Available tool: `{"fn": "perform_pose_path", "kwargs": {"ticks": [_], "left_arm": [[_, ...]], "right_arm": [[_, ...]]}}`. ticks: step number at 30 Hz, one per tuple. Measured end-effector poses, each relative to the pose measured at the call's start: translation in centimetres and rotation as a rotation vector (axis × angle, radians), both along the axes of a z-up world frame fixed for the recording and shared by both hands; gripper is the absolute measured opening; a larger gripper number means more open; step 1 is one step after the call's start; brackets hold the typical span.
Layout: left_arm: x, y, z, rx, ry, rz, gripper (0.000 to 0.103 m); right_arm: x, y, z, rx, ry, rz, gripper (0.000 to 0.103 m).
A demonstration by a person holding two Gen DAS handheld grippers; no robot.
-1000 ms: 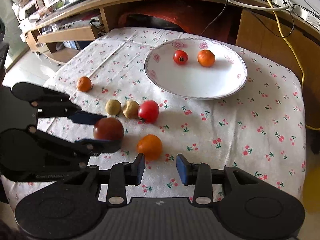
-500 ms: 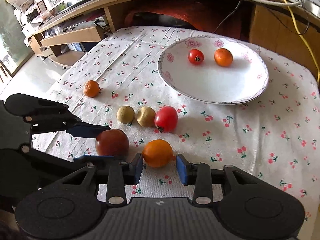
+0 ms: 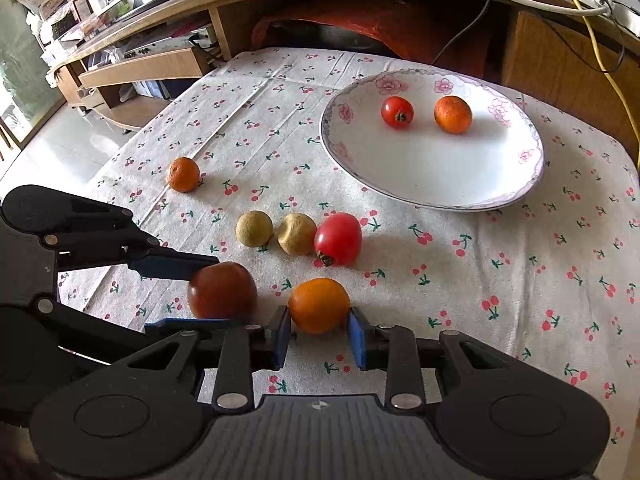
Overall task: Organize fruits
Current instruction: 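Grasp the dark red tomato with the left tool while the right tool grasps an orange, then carry the dark tomato and orange into the bowl and open both tools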
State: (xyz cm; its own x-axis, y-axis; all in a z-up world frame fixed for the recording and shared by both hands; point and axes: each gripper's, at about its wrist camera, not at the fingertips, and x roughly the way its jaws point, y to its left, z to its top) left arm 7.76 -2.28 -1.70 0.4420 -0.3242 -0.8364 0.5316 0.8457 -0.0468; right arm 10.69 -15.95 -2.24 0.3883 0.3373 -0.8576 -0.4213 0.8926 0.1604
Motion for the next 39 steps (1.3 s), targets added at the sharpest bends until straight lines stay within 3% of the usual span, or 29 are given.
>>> {"fn": "perform_pose_path", "kwargs": {"ticks": [11,20,39], "left_arm": [[0.1,-0.2,-0.7,0.045,-0.005,0.001,0.047],[0.2,-0.1,-0.3,0.013,0.008,0.006,0.046],[4.6,-1.2,2.7,-0.020,-0.104,0.052,0.047]], "right_arm": [[-0.2,-0.3,0.0,-0.021,-0.001,-0.005,0.025],[-0.1,-0.6,1.0,-0.009,-0.028,-0.018,0.025],[2.6,-2.4,2.6,-0.011,-0.102,-0.100,0.025]]}}
